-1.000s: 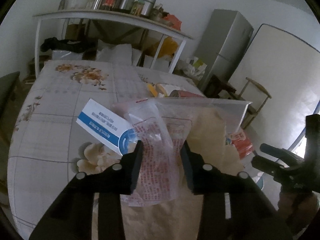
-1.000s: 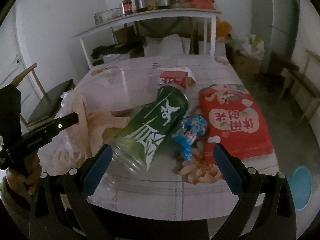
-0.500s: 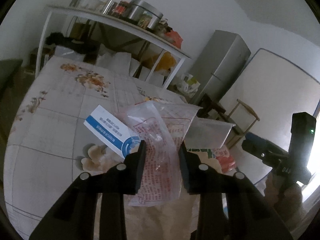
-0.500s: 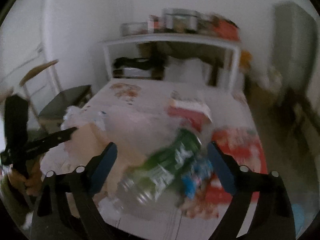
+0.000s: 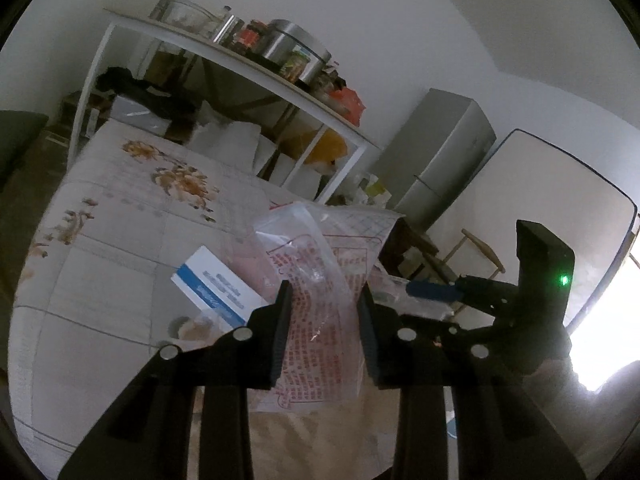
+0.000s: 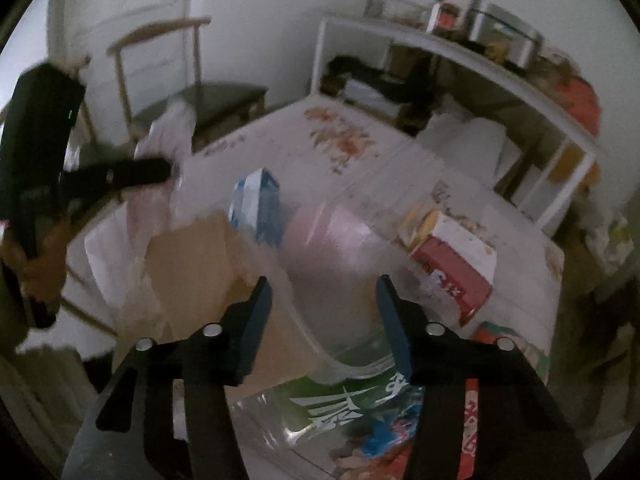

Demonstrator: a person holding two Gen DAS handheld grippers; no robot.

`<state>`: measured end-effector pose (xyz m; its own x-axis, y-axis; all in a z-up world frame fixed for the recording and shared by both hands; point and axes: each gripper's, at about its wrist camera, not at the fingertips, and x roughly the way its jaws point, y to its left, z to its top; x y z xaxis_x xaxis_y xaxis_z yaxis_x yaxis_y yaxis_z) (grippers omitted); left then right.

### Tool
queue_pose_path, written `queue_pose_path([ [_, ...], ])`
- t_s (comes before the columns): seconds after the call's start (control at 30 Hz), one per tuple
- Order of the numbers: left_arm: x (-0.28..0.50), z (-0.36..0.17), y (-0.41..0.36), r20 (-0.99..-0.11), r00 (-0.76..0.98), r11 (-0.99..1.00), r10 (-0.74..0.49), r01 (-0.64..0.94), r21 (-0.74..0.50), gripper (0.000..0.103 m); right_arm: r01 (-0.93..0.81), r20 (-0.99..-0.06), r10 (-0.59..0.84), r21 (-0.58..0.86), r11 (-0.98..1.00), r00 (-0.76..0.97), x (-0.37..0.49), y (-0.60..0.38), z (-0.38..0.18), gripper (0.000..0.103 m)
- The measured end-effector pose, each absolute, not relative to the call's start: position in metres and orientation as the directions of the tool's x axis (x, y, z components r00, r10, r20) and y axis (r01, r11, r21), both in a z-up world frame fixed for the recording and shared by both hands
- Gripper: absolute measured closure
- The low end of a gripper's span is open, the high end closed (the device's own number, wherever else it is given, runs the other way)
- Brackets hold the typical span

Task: Collect trash
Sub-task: 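Grasp the clear plastic bag with the left tool while the right tool grasps the clear plastic tray, then carry both items to the blue wastebasket and open both tools to drop them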

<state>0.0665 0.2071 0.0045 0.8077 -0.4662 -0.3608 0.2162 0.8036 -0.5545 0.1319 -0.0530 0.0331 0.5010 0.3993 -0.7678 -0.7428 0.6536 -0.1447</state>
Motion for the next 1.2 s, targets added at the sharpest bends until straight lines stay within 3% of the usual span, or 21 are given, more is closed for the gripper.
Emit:
queue_pose_path([
  [0.03,0.066,0.004,0.208,-0.362,0.811,0.806,-0.46,0.21,-0.554,0.072,-0.748,-0.772,0.395,-0.152,0.646,0.498,0.132,-0.052,0.032,0.062],
  [0.2,0.064,0.006,0.215,-0.35,0.824,0.804,-0.446,0.197,-0.562,0.072,-0.758,-0.781,0.391,-0.156,0.634,0.488,0.128,-0.052,0.031,0.099],
  [0.53,0.057,0.032,0.219,-0.293,0.851,0.794,-0.436,0.21,-0.571,0.072,-0.713,-0.672,0.462,-0.142,0.686,0.579,0.113,-0.067,0.057,0.101],
  [0.8,0.048,0.067,0.189,-0.259,0.845,0.799,-0.467,0.278,-0.533,0.072,-0.569,-0.523,0.479,-0.014,0.822,0.705,0.089,-0.141,0.097,0.101],
  [0.97,0.059,0.086,0.142,-0.296,0.791,0.794,-0.535,0.35,-0.497,0.072,-0.401,-0.477,0.402,0.109,0.91,0.782,0.061,-0.219,0.1,0.101],
  [1.2,0.097,0.11,0.024,-0.35,0.619,0.701,-0.703,0.524,-0.483,0.072,-0.062,-0.498,0.175,0.235,0.97,0.849,0.007,-0.333,0.076,0.101],
])
